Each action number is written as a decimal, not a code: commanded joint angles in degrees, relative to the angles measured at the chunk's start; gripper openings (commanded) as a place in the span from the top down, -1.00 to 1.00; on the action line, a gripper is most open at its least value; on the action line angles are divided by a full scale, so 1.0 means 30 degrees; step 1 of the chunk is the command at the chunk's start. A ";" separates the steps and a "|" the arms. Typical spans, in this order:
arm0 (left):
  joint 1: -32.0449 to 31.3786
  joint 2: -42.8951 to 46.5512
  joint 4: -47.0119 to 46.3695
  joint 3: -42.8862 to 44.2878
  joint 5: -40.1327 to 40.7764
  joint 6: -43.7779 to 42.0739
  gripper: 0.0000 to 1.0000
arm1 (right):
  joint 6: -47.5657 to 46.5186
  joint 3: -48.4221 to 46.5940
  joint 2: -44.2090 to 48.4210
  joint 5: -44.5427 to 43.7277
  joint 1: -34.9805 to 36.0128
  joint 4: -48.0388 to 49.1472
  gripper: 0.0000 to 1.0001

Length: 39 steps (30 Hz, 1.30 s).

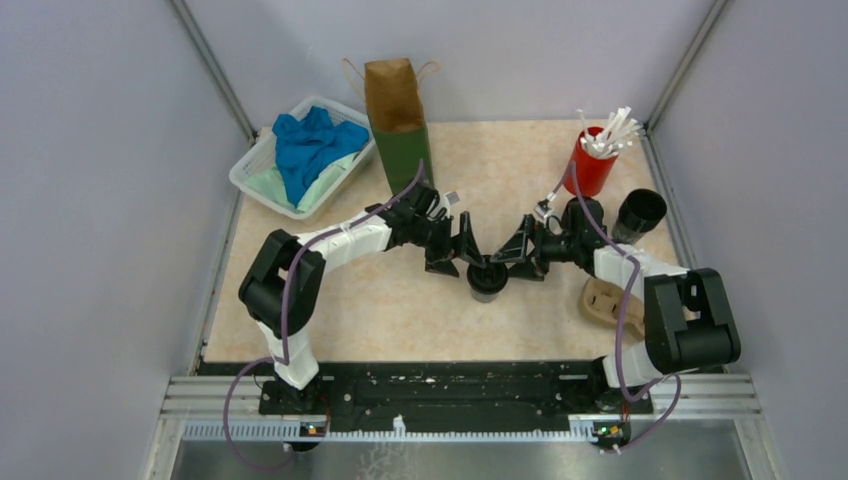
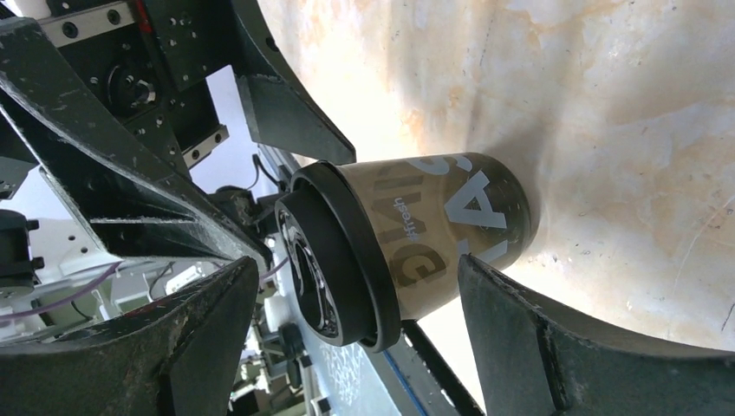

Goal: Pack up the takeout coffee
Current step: Close the cup lid on the coffee cup.

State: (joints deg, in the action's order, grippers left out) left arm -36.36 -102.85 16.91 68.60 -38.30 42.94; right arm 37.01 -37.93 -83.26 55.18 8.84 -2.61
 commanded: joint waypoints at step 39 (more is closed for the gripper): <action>-0.0183 0.0273 -0.1294 -0.0339 -0.0763 -0.0407 -0.90 | -0.1674 -0.0340 0.2561 -0.0792 -0.0120 -0.5087 -0.97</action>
State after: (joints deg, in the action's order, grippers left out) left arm -35.68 -101.12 13.76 64.88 -37.54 43.07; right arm 35.33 -40.07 -79.55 52.10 8.75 -8.73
